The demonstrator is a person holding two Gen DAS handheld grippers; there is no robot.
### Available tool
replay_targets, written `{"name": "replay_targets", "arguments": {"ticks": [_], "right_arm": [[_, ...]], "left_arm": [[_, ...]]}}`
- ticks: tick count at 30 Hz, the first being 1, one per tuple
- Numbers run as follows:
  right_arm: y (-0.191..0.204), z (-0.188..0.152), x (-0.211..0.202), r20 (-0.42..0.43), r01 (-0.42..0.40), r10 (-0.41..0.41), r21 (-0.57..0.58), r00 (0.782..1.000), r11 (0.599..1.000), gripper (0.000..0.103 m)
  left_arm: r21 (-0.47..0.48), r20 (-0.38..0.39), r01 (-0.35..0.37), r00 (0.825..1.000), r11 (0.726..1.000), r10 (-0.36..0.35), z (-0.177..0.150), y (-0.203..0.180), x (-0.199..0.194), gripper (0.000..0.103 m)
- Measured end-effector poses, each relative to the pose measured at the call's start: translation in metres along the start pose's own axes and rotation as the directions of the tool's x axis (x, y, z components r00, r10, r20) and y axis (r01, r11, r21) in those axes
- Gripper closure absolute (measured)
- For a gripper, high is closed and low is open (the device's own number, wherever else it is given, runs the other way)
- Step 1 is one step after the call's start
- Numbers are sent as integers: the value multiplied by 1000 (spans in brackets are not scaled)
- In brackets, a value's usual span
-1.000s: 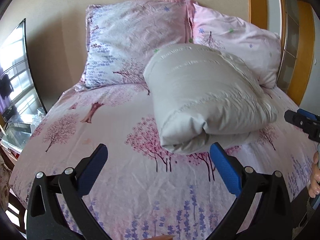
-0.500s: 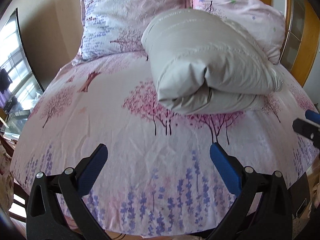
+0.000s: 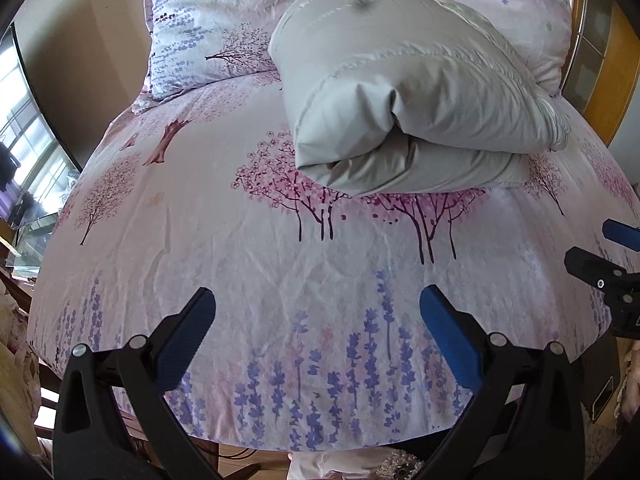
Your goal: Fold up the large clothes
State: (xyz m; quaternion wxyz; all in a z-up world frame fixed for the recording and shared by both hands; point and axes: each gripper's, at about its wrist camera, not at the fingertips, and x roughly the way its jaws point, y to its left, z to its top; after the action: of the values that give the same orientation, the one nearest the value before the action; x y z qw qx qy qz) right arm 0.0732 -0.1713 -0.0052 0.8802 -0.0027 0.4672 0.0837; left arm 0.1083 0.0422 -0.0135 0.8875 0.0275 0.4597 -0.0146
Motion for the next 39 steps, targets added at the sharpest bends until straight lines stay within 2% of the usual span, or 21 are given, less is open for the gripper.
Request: {"name": "replay_targets", "arguments": {"ticks": [39], "right_arm": [[1,2,12,-29,4,-3,2,1000,1000,1]], "left_arm": [[-5,-26,11,1000,1000,-11,2,-2,8,2]]}}
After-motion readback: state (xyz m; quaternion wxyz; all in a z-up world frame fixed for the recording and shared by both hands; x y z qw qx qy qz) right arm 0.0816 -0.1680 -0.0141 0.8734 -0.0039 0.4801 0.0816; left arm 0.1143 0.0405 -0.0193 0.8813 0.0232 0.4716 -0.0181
